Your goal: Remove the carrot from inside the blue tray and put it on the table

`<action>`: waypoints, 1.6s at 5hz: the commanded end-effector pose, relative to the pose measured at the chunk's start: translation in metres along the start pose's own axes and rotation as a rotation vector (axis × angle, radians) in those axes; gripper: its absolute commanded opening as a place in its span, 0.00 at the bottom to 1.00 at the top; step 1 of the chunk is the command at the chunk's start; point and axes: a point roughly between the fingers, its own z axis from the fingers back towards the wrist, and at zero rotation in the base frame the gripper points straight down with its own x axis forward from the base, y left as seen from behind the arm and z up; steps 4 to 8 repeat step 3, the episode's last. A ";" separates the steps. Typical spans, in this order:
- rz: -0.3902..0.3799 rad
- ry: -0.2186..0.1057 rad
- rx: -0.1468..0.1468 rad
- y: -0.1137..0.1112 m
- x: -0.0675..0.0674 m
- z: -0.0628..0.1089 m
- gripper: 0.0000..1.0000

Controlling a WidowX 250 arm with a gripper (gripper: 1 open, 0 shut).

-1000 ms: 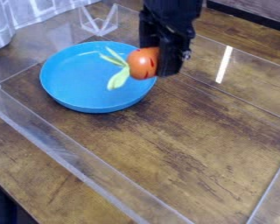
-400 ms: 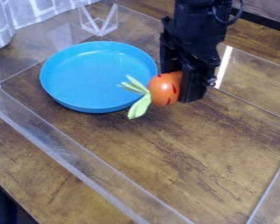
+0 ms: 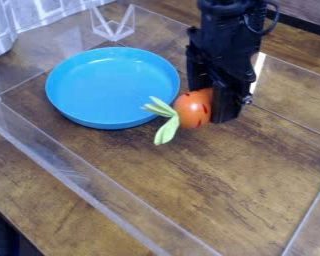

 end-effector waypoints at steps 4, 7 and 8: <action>0.033 -0.060 -0.017 -0.001 0.008 -0.012 0.00; 0.033 -0.060 -0.017 -0.001 0.008 -0.012 0.00; 0.033 -0.060 -0.017 -0.001 0.008 -0.012 0.00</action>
